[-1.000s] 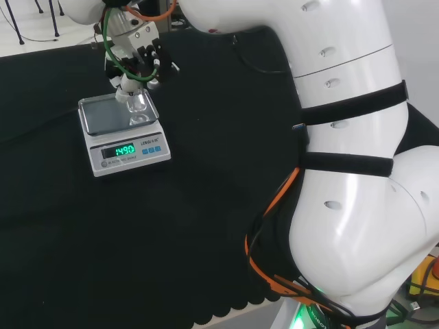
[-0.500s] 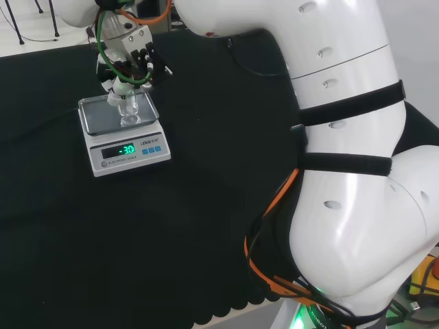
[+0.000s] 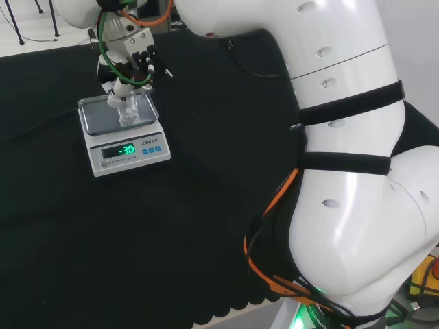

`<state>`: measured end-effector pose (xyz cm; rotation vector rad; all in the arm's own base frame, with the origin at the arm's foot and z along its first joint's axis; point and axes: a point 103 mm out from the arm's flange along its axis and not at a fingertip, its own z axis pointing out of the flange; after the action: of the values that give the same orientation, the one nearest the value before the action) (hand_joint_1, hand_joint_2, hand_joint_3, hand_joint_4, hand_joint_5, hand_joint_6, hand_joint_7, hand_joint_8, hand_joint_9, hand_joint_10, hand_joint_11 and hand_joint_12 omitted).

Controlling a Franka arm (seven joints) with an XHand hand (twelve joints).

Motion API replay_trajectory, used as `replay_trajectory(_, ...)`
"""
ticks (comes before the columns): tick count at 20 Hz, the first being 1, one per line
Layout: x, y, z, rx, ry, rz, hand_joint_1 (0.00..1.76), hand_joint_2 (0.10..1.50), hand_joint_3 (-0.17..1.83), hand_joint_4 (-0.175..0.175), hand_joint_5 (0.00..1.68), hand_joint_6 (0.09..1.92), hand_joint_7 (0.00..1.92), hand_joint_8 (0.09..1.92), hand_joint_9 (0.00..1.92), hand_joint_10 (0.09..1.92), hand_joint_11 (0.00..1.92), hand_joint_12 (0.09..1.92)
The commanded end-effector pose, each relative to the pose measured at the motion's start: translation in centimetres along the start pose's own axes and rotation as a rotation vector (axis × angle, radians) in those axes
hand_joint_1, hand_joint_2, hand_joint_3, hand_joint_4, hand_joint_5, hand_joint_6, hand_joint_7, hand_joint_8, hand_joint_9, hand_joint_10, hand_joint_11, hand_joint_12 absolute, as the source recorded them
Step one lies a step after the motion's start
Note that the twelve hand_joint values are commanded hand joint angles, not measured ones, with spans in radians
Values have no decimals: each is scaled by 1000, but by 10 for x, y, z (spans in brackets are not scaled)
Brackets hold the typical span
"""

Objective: Put the beaker on the electronic balance.

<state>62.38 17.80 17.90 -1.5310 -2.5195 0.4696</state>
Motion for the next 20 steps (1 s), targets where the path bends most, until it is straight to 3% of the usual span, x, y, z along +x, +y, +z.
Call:
replay_trajectory(1,-2,0,3,-7,14,0,1073,1213,-5,-104,800,1280,764,843,947,766,750,1189)
replay_trajectory(10,-2,0,8,-1,14,2,1073,1213,-5,-104,801,1279,766,842,947,767,751,1187)
replay_trajectory(13,-3,0,6,36,20,-2,1056,1212,-2,-73,797,1283,726,832,924,765,695,1223)
replay_trajectory(15,-3,0,4,64,27,-12,1039,1170,-78,-53,687,1109,662,817,865,774,605,1273)
replay_trajectory(20,-7,-2,-2,104,42,-18,828,966,-173,-72,267,792,279,807,446,861,212,1428)
